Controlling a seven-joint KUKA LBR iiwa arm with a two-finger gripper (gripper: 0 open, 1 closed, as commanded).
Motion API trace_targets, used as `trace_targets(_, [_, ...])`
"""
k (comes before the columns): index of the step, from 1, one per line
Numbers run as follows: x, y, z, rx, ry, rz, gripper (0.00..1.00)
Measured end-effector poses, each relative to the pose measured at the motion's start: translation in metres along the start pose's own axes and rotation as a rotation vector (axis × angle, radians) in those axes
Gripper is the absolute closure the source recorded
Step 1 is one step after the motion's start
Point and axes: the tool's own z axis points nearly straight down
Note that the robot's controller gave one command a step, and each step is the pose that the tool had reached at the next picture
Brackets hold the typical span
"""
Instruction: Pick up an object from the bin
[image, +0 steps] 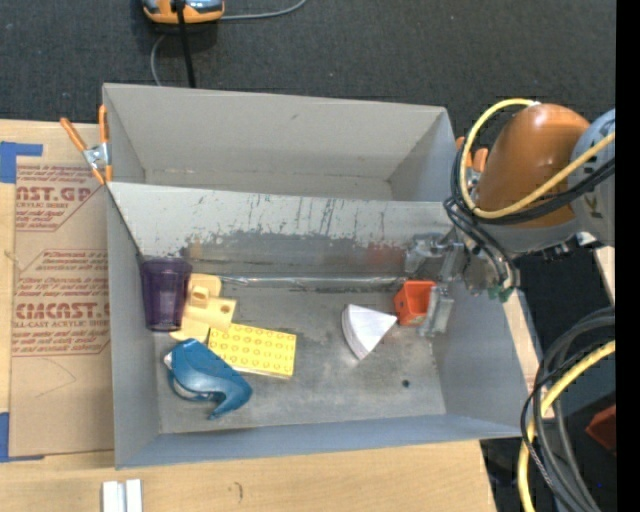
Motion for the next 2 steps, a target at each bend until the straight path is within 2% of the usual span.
trace_targets(1, [0.0098, -0.0092, 0.0669, -0.002, 0.008, -0.153, 1.00])
trace_targets(2, [0.0098, -0.0092, 0.0669, -0.002, 0.008, -0.153, 0.00])
